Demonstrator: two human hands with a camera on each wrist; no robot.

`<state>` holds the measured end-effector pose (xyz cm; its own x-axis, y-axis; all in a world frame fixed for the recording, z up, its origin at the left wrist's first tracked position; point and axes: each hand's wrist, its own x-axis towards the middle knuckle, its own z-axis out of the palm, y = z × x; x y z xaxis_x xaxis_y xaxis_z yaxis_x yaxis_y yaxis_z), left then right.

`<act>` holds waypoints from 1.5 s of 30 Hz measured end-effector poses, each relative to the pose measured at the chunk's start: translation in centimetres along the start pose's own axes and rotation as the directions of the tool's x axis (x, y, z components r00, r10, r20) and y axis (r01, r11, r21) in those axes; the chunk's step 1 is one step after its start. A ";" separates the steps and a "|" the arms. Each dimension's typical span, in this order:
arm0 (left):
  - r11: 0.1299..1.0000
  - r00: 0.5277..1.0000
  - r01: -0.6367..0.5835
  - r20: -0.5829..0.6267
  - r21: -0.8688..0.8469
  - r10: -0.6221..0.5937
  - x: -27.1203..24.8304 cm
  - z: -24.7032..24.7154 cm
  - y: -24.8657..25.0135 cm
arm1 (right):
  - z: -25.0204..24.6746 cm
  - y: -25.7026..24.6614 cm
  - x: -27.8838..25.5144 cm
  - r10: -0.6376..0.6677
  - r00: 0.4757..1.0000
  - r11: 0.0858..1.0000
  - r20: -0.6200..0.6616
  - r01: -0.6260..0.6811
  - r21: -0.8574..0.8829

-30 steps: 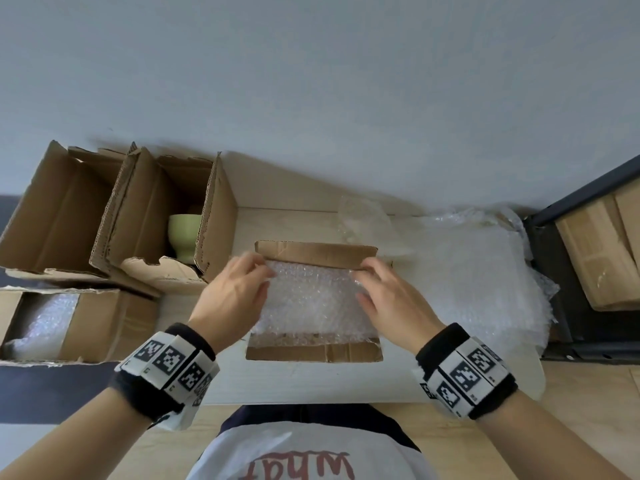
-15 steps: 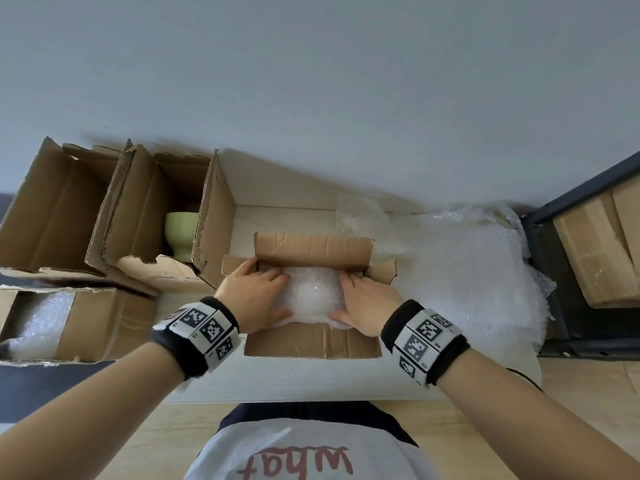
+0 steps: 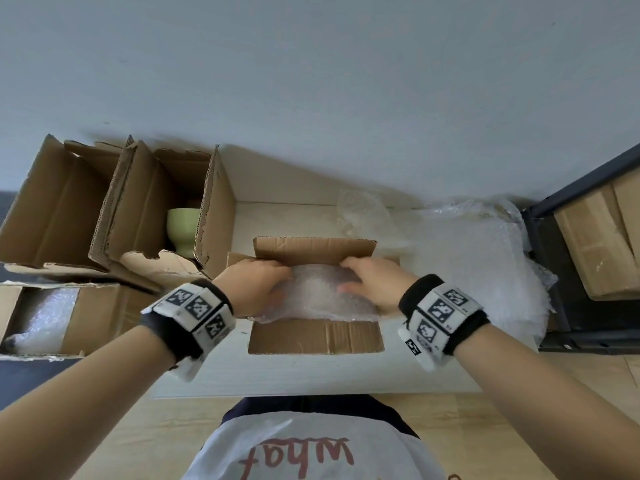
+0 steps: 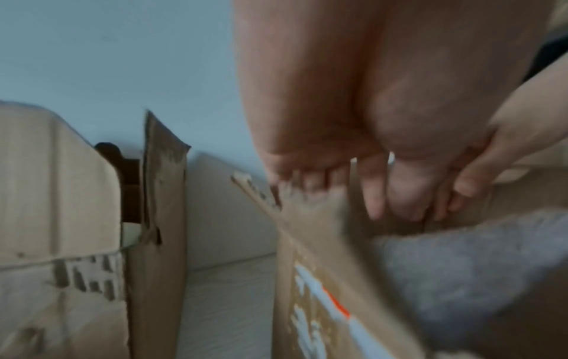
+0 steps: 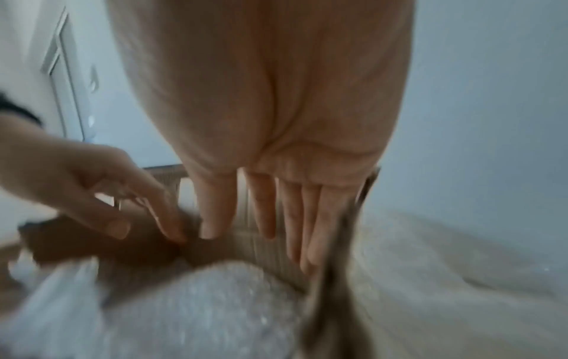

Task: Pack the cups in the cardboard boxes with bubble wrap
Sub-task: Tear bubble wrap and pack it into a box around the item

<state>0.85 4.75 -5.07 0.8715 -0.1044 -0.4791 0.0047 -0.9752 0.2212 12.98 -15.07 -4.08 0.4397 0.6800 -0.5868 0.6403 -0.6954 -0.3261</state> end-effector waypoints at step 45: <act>0.969 0.989 -0.117 0.117 0.216 0.093 -1.2 4.6 0.2 | 2.7 -0.4 -2.1 -0.070 0.953 0.818 0.295 0.224 -0.529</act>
<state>-2.45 3.72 -8.40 0.8050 -0.2168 -0.5523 -0.2031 -0.9753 0.0869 10.11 -16.82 -4.72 0.1881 0.6279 -0.7552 0.9559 -0.2935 -0.0059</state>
